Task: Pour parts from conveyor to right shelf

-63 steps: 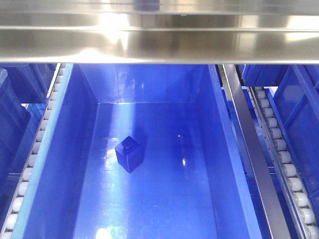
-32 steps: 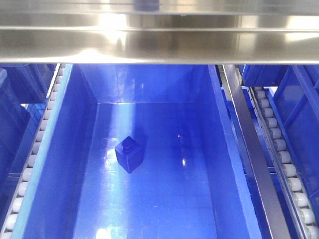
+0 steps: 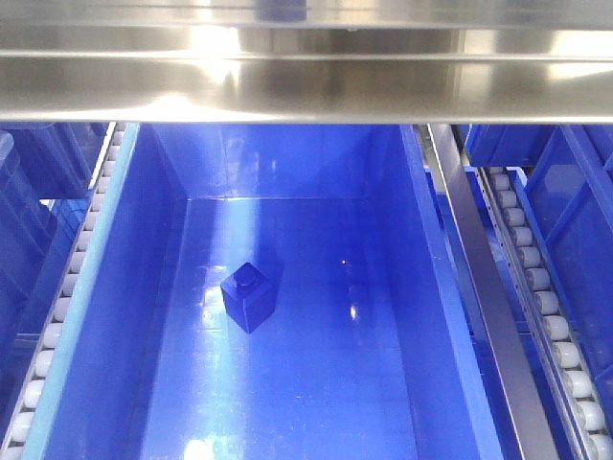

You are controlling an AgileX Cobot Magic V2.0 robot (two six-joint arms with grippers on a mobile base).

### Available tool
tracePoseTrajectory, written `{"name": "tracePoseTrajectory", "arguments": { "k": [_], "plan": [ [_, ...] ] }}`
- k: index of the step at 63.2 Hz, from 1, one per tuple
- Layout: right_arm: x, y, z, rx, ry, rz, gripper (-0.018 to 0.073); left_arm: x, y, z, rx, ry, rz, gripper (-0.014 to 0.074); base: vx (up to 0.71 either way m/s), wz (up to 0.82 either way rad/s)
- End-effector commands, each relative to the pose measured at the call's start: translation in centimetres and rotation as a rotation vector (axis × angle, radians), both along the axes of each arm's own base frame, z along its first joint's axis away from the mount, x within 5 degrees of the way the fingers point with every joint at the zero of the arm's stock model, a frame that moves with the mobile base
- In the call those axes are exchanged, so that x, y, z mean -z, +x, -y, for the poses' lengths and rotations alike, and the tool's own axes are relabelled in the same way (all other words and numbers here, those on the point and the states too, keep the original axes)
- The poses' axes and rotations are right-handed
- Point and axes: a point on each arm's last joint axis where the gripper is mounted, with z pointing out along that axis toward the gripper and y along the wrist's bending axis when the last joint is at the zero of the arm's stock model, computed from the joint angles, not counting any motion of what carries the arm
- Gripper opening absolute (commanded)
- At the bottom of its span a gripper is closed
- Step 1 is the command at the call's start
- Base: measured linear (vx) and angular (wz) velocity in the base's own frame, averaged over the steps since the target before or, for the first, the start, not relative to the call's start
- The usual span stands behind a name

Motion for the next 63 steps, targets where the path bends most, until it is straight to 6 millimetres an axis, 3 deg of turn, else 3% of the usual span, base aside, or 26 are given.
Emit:
{"name": "tracePoseTrajectory", "arguments": {
  "k": [1,63],
  "plan": [
    [-0.48,0.08,-0.01,-0.005,-0.027,0.097,-0.0009,0.45,-0.01,0.01,0.000,-0.008,0.044,-0.0006,0.00,0.00],
    [-0.50,0.08,-0.01,-0.005,-0.027,0.100,-0.0009,0.45,-0.01,0.01,0.000,-0.008,0.044,-0.0006,0.00,0.00]
  ]
}}
